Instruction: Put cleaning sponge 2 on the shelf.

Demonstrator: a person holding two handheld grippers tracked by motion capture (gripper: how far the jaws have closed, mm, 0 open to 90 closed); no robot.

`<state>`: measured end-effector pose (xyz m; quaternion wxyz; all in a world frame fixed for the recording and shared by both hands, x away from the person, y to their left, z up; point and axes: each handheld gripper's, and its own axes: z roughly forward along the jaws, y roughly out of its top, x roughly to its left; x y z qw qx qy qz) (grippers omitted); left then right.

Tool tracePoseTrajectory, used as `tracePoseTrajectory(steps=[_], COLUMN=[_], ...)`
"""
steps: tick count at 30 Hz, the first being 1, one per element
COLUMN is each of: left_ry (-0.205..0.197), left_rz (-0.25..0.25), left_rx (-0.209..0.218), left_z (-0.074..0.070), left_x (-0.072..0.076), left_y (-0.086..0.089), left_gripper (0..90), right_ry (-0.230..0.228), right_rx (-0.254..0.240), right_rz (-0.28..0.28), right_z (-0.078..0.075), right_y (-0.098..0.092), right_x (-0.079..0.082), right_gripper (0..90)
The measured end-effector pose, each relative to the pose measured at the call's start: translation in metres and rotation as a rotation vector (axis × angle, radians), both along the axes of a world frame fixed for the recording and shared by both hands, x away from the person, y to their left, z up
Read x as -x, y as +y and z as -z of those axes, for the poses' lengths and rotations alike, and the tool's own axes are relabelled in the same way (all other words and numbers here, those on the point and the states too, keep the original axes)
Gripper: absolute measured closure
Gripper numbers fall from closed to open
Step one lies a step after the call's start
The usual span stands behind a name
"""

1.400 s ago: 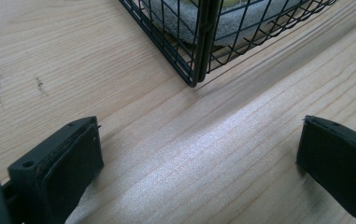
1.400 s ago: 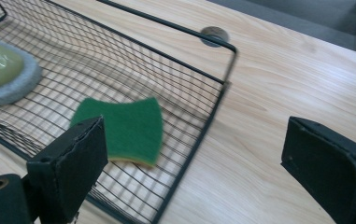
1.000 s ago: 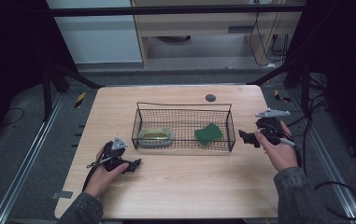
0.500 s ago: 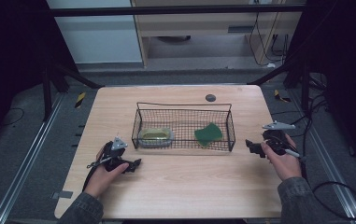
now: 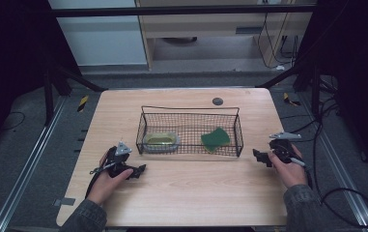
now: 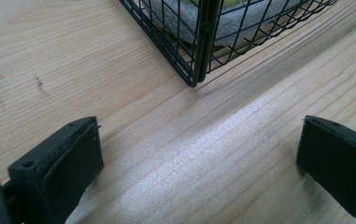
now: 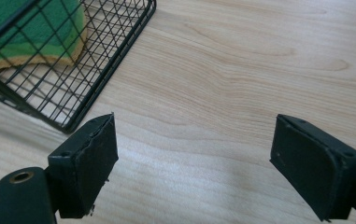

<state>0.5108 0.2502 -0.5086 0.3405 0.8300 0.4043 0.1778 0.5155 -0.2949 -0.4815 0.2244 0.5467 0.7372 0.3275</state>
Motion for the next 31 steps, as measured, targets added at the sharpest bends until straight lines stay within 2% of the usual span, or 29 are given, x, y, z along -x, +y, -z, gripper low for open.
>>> tracePoseTrajectory(steps=[5,7,12,18,23,24,25,31], left_ry=[0.0,0.0,0.0,0.0,0.0,0.0,0.0,0.0], left_rz=[0.0,0.0,0.0,0.0,0.0,0.0,-0.001,-0.001], left_rx=[0.0,0.0,0.0,0.0,0.0,0.0,0.0,0.0], left_z=[0.0,0.0,0.0,0.0,0.0,0.0,0.0,0.0], left_x=[0.0,0.0,0.0,0.0,0.0,0.0,0.0,0.0], left_y=[0.0,0.0,0.0,0.0,0.0,0.0,0.0,0.0], left_gripper=[0.0,0.0,0.0,0.0,0.0,0.0,0.0,0.0], right_ry=[-0.007,-0.005,-0.003,0.014,-0.017,-0.017,-0.018,-0.01], right_rx=[0.013,-0.006,-0.02,-0.02,-0.006,-0.006,0.024,0.019], right_rz=[0.039,0.07,0.1,0.108,0.124,0.124,0.124,0.146], right_z=[0.01,0.013,0.018,0.025,0.029,0.029,0.03,0.03], right_y=[-0.003,-0.005,-0.005,-0.003,0.001,0.001,0.005,0.006], right_x=[-0.009,-0.014,-0.018,-0.019,-0.019,-0.019,-0.019,-0.019], right_gripper=[14.4,13.8,12.2,10.5,8.3,8.3,7.5,6.1])
